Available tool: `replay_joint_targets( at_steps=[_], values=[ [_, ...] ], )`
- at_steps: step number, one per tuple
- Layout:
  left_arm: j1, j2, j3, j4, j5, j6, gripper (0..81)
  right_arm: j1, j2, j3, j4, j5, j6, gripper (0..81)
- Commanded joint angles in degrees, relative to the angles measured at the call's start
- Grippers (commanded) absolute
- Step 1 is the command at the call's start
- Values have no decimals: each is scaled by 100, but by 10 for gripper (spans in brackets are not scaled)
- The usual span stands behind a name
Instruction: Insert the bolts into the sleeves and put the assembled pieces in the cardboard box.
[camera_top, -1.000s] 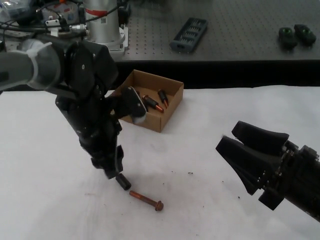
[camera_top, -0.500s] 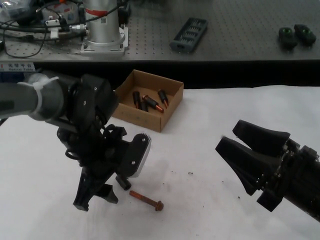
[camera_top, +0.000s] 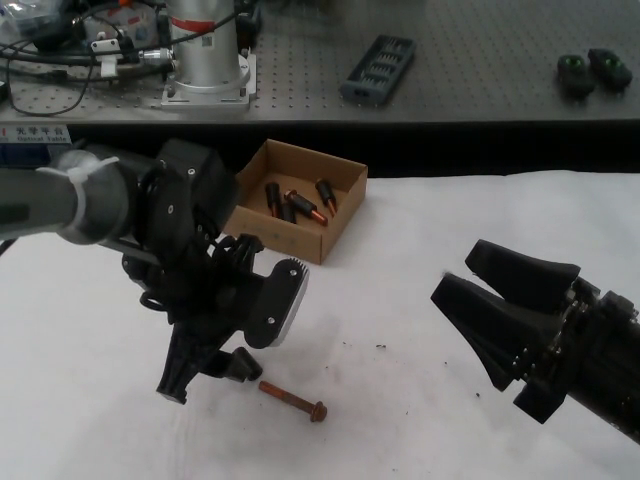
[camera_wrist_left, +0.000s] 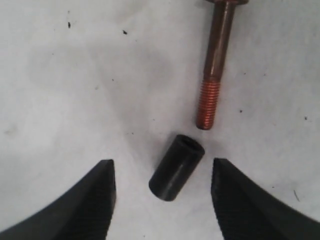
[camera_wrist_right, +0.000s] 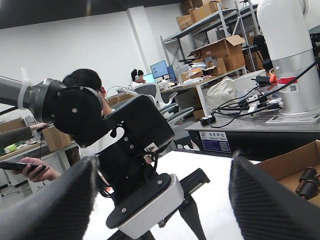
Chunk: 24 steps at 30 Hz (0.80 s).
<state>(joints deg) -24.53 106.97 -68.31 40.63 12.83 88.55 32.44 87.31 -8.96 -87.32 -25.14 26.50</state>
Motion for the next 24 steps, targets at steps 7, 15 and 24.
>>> replay_joint_targets(
  at_steps=[7,15,24],
  values=[
    [-12,416,-11,-28,-54,-144,377,-29,-73,-9,-79,19,-41,547],
    [-12,425,-11,-13,-53,-671,1,-29,-73,-32,-92,19,-41,547],
    [-12,-216,-11,8,945,-2786,7,-29,-73,-133,-134,-476,-43,547]
  ],
)
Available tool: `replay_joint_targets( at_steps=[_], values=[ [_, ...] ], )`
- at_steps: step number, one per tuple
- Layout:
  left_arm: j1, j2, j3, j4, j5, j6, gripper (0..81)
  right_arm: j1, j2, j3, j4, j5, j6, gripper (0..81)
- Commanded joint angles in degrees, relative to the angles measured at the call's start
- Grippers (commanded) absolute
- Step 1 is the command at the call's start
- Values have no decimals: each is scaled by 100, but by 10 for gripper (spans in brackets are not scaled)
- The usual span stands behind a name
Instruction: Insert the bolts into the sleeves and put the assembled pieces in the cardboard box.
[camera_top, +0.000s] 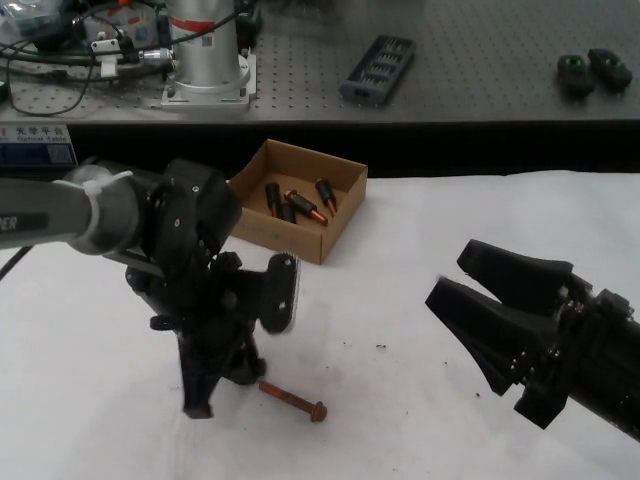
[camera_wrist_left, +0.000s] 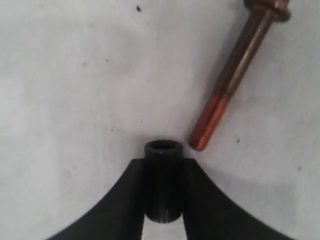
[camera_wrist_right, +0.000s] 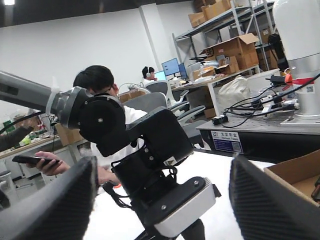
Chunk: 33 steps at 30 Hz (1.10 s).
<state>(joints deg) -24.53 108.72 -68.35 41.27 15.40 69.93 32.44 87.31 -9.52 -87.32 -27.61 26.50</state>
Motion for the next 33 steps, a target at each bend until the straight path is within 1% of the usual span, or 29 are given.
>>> replay_joint_targets(
  at_steps=[1,2,4,6,8,9,10,12,14,17,20,22,24,26,28,30,32,33],
  values=[
    [-12,-532,-7,-85,958,-1357,7,-29,-73,-77,-168,-307,-43,547],
    [-12,-669,-7,-98,1174,-1862,7,-29,-73,-77,-168,-370,-43,547],
    [16,-880,-7,-96,1531,-2945,7,-29,-73,-77,-168,-713,-43,547],
    [14,-1045,-7,-4,1471,-3995,7,-29,-130,-77,-168,-1093,-158,547],
    [14,-1176,-7,258,1163,-4898,7,-29,-258,-77,-168,-1814,-562,547],
    [14,-1228,-7,385,1014,-5107,7,-29,-347,-77,-168,-2022,-609,547],
    [19,-1277,-7,559,837,-5208,7,-53,-452,-77,-168,-2070,-561,547],
    [19,-1381,-7,809,668,-5205,7,-139,-723,-124,350,-2079,-453,547],
    [58,-1536,-7,849,757,-5205,7,-200,-1019,-249,1231,-2171,-478,547],
    [144,-1866,-7,660,976,-5409,7,-200,-1533,-592,2950,-2406,-891,547],
    [288,-2303,-7,439,978,-5718,7,-200,-2094,-1010,4694,-2213,-1500,547],
    [391,-2552,-7,351,978,-5916,7,-200,-2401,-1350,5911,-1917,-1938,547],
    [499,-2806,-7,436,978,-6018,7,-200,-2668,-1781,7293,-1413,-2481,547],
    [590,-2988,-7,550,1029,-6094,7,-138,-2790,-2189,8466,-998,-2810,547],
    [654,-3110,-7,628,1370,-6445,7,-82,-2807,-2617,9347,-708,-2915,547],
    [669,-3176,-7,695,1652,-6993,7,-27,-2750,-3001,9974,-564,-2913,547],
    [669,-3197,-7,869,1662,-7224,7,36,-2635,-3317,10535,-503,-3033,547],
    [669,-3194,-7,974,1662,-7192,7,84,-2554,-3493,10858,-470,-3176,547]
  ],
)
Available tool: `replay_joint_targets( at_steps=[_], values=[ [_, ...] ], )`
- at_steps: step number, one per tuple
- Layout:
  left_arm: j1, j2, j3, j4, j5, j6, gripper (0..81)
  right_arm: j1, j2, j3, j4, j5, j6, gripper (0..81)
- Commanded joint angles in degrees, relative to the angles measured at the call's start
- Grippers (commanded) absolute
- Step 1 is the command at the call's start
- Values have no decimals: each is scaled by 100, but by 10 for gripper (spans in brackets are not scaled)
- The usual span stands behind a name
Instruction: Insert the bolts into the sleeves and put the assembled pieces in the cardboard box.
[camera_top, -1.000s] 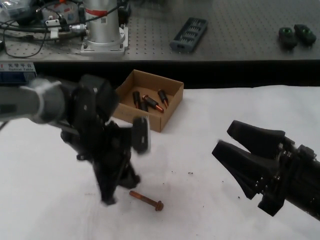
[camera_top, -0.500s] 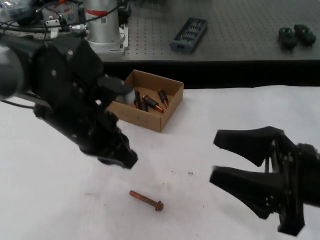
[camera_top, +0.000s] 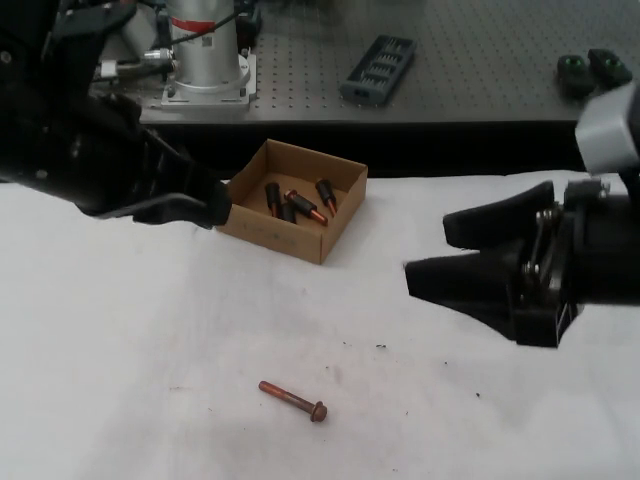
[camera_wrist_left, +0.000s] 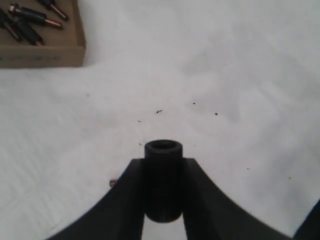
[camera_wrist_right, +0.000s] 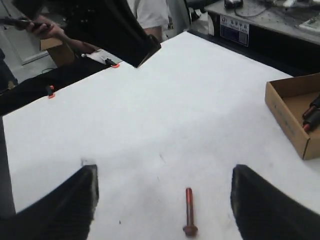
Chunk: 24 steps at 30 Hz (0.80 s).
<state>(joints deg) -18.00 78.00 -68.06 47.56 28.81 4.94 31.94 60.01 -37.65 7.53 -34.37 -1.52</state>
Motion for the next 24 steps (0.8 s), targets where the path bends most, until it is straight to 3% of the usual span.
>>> replay_joint_targets(
  at_steps=[1,7,10,14,24],
  values=[
    [16,-141,-37,489,320,-631,7,195,276,-857,1724,369,-499,547],
    [-4,-650,707,443,240,-659,7,680,1171,-1678,3293,1978,-1307,547],
    [9,-1203,1520,-287,-354,-1004,7,835,1769,-1876,3411,1990,-1484,547],
    [9,-1888,2761,-1555,-585,-1597,7,1006,2476,-2119,3512,2050,-2079,547],
    [-64,-2688,5067,-4163,-1115,-1732,7,1454,3943,-3004,3904,3263,-3471,547]
  ],
)
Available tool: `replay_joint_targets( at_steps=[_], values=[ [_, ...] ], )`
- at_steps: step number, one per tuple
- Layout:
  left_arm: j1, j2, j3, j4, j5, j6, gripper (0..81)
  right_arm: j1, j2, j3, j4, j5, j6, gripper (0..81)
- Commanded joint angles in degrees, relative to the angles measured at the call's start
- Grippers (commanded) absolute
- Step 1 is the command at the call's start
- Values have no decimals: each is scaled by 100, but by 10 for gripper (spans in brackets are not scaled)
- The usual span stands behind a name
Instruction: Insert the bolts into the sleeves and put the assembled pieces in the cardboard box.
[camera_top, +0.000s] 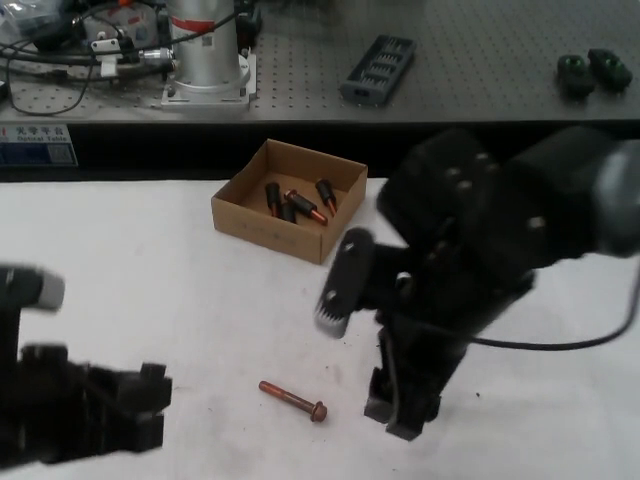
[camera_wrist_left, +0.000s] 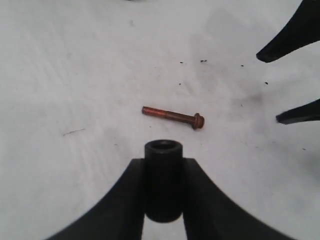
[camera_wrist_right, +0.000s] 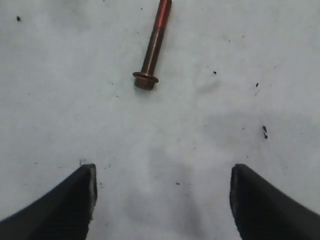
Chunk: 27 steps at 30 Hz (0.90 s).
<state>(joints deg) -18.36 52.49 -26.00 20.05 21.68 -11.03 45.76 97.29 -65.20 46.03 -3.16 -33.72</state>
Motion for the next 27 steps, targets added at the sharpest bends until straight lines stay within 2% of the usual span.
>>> replay_joint_targets(
  at_steps=[1,4,9,13,24,27],
  values=[
    [-28,-136,978,-1657,-402,-312,7,118,342,-361,54,142,-330,547],
    [-28,-136,1013,-1897,-301,-526,7,258,651,-718,44,142,-360,547],
    [-28,-136,1022,-1795,-372,384,7,481,1131,-1304,44,263,-472,547],
    [-28,-136,1081,-1701,-659,523,7,567,1456,-1611,44,262,-471,547],
    [-14,-136,1082,-1429,-837,567,7,568,1898,-1650,-40,262,-453,547],
    [-14,-136,1082,-1412,-837,567,7,568,1908,-1631,-165,196,-453,486]
  ],
)
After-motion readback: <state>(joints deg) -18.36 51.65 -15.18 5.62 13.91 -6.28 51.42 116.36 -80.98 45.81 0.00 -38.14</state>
